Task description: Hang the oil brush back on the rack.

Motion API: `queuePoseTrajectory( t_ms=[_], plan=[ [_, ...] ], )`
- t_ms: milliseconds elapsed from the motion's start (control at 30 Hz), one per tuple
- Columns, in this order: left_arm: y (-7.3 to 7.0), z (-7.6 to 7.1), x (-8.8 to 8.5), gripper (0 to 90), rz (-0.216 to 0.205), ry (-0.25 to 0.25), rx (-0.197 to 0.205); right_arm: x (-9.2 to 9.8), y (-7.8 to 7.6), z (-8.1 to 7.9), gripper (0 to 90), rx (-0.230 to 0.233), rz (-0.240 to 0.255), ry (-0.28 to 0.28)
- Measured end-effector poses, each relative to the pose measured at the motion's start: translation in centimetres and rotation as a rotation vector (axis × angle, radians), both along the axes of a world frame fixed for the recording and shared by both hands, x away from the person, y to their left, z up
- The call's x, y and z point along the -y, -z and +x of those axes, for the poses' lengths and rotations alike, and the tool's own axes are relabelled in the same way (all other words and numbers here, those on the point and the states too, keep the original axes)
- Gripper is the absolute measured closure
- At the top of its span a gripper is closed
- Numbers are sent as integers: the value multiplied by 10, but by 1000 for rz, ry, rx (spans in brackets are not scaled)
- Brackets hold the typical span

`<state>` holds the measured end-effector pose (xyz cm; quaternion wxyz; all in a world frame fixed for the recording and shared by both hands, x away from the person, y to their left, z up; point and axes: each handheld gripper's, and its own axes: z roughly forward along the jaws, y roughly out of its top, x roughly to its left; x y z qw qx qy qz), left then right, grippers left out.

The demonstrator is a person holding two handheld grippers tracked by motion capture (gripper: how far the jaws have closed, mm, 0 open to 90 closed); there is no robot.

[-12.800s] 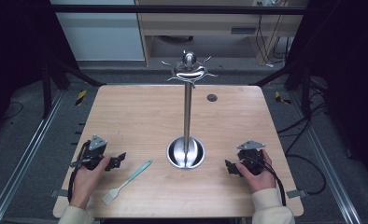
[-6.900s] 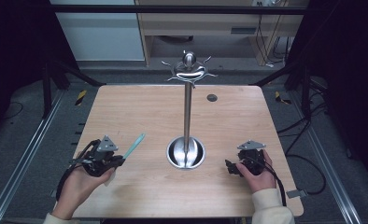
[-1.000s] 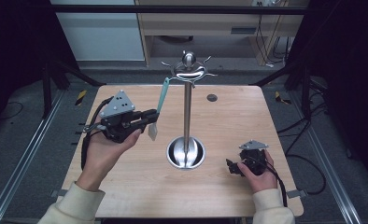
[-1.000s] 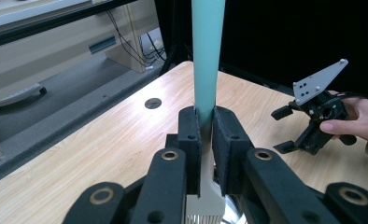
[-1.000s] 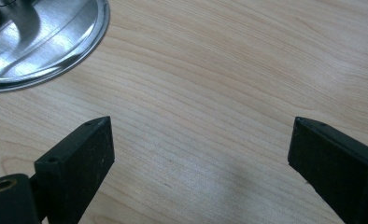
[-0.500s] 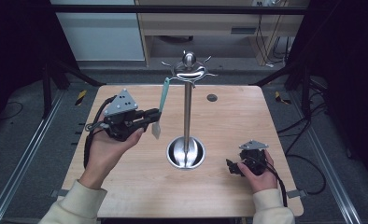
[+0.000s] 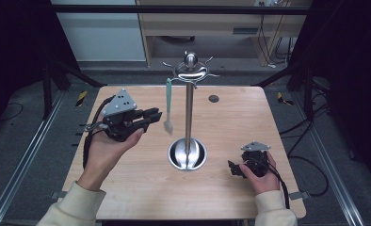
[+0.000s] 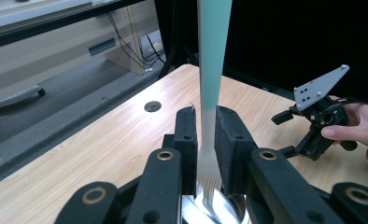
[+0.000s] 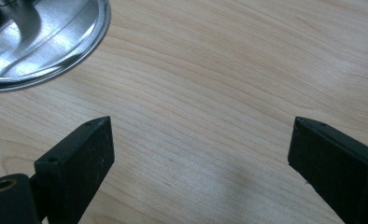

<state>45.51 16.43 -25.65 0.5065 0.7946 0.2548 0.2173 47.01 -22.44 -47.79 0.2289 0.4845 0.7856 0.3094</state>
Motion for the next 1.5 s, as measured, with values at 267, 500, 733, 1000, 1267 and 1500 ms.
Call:
queuePoseTrajectory(
  t_ms=[267,500,733,1000,1267,1500],
  plan=[
    [-1,-8,-3,576,14,-26,47,0,0,0,77,0,-2,0],
    [0,-19,-9,351,12,-49,75,0,0,0,77,1,-7,-1],
    [3,-27,-12,160,14,-50,56,0,0,0,77,-2,-6,2],
    [4,-44,-6,55,42,-42,50,0,0,0,77,1,-10,1],
    [18,-62,0,39,88,-19,48,1,0,-1,77,-2,-6,4],
    [36,-71,-1,38,104,-7,29,0,0,-1,77,-3,-8,5]
  ],
)
